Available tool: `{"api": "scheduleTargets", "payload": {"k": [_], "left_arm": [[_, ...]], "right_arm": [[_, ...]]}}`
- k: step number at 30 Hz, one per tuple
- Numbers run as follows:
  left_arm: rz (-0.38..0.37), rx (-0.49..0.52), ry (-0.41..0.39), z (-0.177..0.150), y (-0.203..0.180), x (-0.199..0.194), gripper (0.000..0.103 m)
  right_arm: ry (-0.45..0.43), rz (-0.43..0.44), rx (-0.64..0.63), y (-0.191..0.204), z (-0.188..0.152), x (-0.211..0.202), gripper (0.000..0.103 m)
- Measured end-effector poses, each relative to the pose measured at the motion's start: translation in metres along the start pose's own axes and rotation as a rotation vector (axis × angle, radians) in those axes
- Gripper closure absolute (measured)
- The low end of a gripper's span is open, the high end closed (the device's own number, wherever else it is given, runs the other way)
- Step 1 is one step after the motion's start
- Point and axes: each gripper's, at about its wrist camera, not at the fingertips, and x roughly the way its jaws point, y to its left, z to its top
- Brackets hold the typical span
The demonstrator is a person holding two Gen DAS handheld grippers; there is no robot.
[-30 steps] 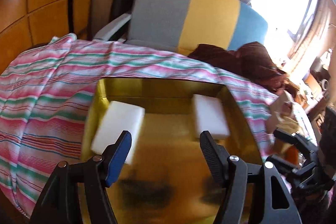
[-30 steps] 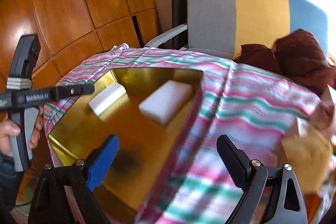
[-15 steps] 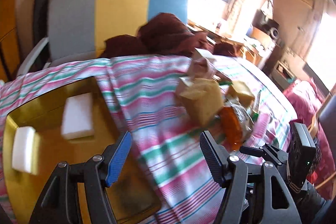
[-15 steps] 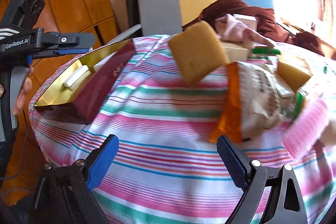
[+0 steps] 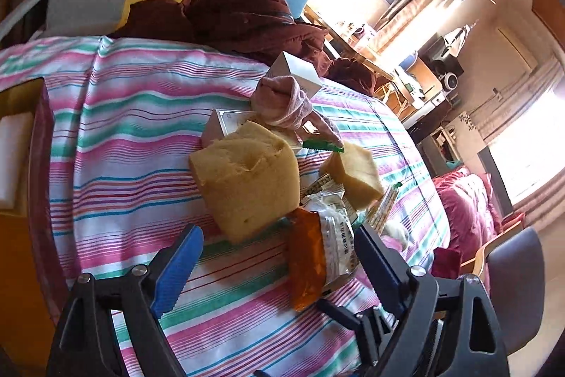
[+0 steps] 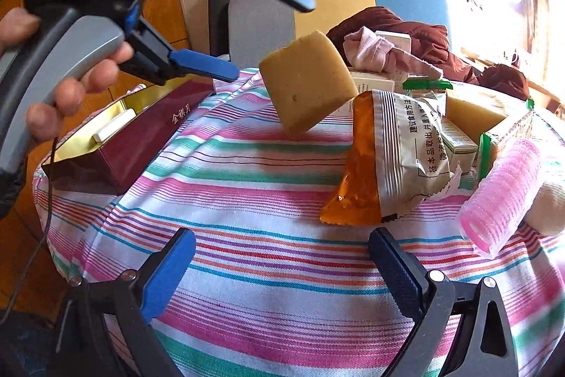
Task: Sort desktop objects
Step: 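Grasp the yellow sponge with the left tool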
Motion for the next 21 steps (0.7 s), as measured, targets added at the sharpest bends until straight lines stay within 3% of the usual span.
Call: {"api": "scheduleTargets", "payload": {"k": [2,15,17,18,21], "left_arm": [[0.016,-0.015,-0.012,0.004,-0.002,0.005,0.002],[0.112,-0.124,0.004,0.016,0.001,0.044,0.001],[0.115,-0.164,0.014,0.017,0.006,0.051,0.004],[0.116,-0.18,0.013,0.017,0.009,0.053,0.013],[0.109,-0.221,-0.01,0.016,0.023,0.054,0.026]], "right_arm": [[-0.01,0.018,0.012,-0.002,0.0,0.0,0.002],[-0.059,0.102,0.068,-0.01,-0.004,-0.002,0.0],[-0.064,0.111,0.074,-0.012,-0.004,-0.002,0.0],[-0.066,0.113,0.076,-0.012,-0.003,-0.002,0.0],[-0.071,0.119,0.081,-0.013,-0.004,-0.003,0.0]]}}
